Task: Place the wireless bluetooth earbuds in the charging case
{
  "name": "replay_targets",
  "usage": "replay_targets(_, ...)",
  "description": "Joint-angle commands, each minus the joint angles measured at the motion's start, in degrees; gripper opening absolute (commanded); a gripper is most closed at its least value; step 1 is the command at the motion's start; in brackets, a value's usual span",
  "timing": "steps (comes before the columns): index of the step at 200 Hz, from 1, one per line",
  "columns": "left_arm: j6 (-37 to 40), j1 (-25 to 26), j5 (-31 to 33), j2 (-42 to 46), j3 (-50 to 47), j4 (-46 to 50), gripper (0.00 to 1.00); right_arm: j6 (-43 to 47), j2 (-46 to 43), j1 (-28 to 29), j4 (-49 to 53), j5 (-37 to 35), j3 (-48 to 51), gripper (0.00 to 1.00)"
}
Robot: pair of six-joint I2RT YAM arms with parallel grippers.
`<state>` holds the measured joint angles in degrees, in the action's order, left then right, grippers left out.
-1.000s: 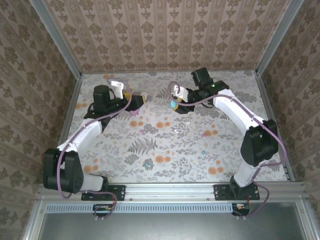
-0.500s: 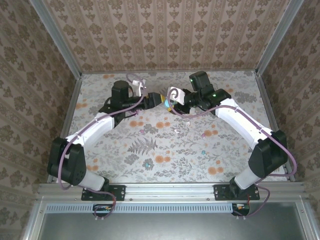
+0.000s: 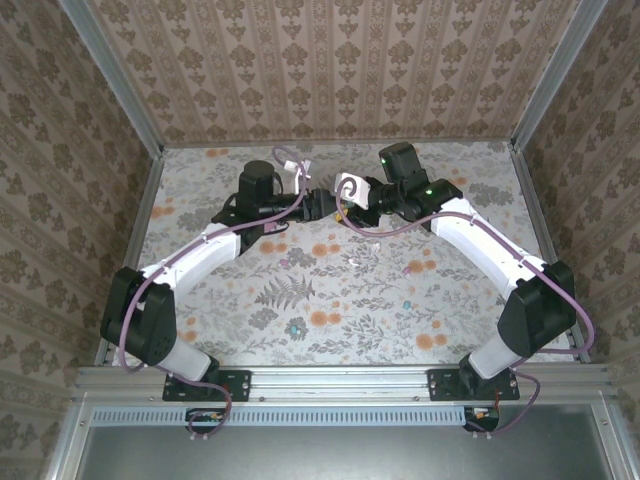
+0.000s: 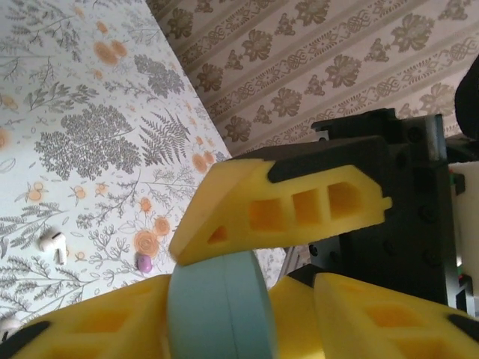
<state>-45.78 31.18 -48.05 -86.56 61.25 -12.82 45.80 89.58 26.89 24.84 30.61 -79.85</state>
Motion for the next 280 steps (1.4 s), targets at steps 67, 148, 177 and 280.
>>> replay_targets(67,-2.5,-1.2,-0.2,0.5,1.6,0.0,0.19,-2.0,-3.1,0.8,-4.2,-0.9,2.4,0.32)
replay_targets(148,-6.9,-3.6,-2.9,4.4,0.8,-2.6,0.15,0.6,-12.0,-1.3,-4.0,-2.3,9.6,0.55)
replay_targets(177,-7.2,-3.6,-4.1,5.2,0.9,-2.7,0.14,0.1,-13.3,-1.7,-6.2,-0.1,10.9,0.59)
replay_targets(280,-8.2,-2.9,-5.6,6.1,1.2,-3.0,0.14,-5.0,-7.4,-1.2,-11.7,5.1,5.9,0.70)
